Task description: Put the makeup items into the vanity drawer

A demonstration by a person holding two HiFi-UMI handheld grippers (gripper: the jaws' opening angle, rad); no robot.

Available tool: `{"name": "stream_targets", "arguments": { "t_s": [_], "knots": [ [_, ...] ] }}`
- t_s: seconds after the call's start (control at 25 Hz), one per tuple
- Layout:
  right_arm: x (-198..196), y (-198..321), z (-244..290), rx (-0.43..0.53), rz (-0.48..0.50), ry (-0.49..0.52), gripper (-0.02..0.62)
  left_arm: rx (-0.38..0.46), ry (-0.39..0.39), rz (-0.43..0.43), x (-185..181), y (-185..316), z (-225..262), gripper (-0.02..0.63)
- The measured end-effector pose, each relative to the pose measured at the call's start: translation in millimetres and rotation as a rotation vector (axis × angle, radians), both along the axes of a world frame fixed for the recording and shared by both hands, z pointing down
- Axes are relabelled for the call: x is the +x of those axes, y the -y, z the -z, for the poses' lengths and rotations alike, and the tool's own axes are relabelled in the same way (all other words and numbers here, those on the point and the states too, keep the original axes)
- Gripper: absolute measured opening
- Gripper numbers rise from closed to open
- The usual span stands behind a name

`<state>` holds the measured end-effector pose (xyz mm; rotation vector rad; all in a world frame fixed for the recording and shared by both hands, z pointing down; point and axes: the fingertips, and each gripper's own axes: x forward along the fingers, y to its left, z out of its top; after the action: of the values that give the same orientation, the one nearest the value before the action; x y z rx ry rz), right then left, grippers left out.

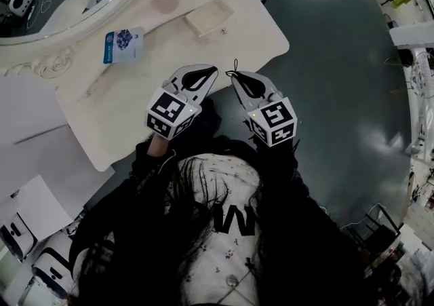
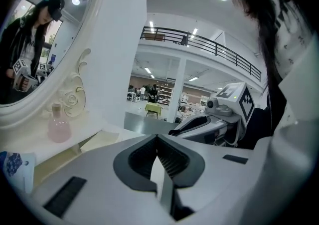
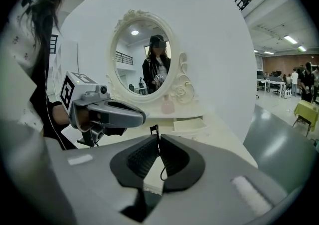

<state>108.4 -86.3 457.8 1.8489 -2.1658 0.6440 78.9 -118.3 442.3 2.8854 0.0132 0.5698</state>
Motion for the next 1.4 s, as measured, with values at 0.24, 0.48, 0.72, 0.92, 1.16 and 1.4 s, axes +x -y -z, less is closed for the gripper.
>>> {"name": "stream_targets", "arguments": {
  "t_s": [0.24, 0.48, 0.72, 0.92, 1.16, 1.4],
  "knots": [
    [18, 40, -4, -0.004, 0.019, -0.034, 0.026, -0.02, -0.003, 0.035, 10, 39, -11, 0.0],
    [46, 58, -5, -0.009, 0.052, -0.031, 0.026, -0.03, 0.013, 0.115, 19, 59, -15, -0.001],
    [69, 85, -5, -0.015, 0.18, -0.038, 0.026, -0.038, 0.029, 0.265, 27, 78, -17, 0.0],
    [78, 109, -3, -0.016, 0.338, -0.069, 0.026, -0.05, 0.021, 0.418, 32, 87, -11, 0.0],
    [80, 141, -15, -0.014, 0.478, -0.124, 0.026, -0.064, 0.021, 0.568, 22, 82, -12, -0.001],
    [75, 177, -37, -0.032, 0.594, -0.208, 0.026, -0.054, 0.02, 0.663, 5, 79, -6, 0.0]
  ]
}}
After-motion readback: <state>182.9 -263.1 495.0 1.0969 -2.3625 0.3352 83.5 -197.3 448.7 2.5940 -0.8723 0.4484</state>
